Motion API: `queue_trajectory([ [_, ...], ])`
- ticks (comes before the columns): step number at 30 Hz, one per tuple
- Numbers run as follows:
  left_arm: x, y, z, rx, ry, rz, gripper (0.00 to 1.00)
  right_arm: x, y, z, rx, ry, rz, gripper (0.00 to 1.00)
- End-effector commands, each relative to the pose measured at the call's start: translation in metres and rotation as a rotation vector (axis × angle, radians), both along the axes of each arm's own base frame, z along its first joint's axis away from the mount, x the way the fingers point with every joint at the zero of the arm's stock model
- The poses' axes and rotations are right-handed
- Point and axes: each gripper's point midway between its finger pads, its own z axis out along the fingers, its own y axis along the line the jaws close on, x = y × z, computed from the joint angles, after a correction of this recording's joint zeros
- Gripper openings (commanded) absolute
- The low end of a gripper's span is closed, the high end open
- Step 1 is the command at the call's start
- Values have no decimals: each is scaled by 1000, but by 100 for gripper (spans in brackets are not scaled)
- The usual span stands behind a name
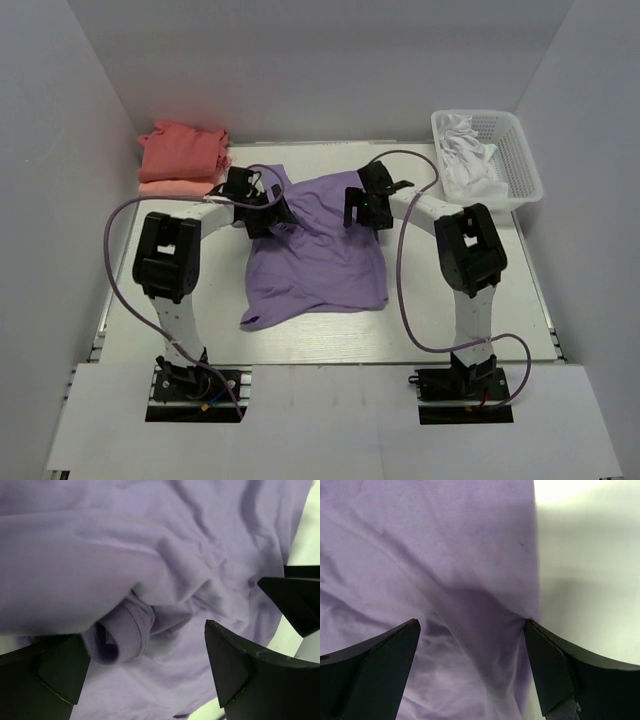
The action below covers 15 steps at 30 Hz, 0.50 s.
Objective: Fold and stack the t-shirts
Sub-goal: Flatten out the tshirt
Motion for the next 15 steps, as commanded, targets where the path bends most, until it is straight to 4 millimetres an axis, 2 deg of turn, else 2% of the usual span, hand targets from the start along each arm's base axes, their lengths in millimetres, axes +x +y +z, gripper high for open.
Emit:
queue_trajectory([
  [1, 18, 13, -43, 110, 61, -13, 100, 27, -21, -10, -116, 3, -73, 90],
  [2, 26, 12, -42, 114, 49, -23, 100, 39, -24, -19, -128, 7, -91, 90],
  [3, 34, 12, -40, 128, 38, -25, 100, 42, -26, -20, -133, 15, -99, 90],
  [4, 47, 11, -31, 134, 29, -20, 100, 57, -32, -17, -132, 14, -121, 90],
  [6, 61, 12, -16, 151, -6, -13, 100, 76, -33, 3, -112, -31, -136, 90],
  [7, 72, 10, -3, 148, -48, -18, 100, 82, -33, 19, -97, -70, -126, 90],
  [8, 76, 9, 6, 149, -68, -25, 100, 85, -33, 27, -88, -89, -123, 90],
  [9, 82, 3, 28, 138, -119, -30, 100, 86, -34, 34, -91, -108, -91, 90],
  [10, 81, 4, 37, 142, -135, -39, 100, 89, -32, 64, -67, -170, -85, 90],
  [11, 80, -1, 49, 142, -165, -57, 100, 89, -32, 74, -67, -193, -74, 90],
  [12, 77, -2, 63, 128, -183, -62, 100, 81, -34, 72, -75, -187, -69, 90],
  [13, 67, 0, 83, 121, -215, -60, 100, 77, -33, 107, -43, -251, -62, 90],
  [14, 60, 6, 91, 136, -229, -45, 100, 69, -39, 102, -48, -235, -67, 90],
  [15, 51, 12, 96, 153, -238, -30, 100, 62, -37, 105, -33, -236, -57, 90],
])
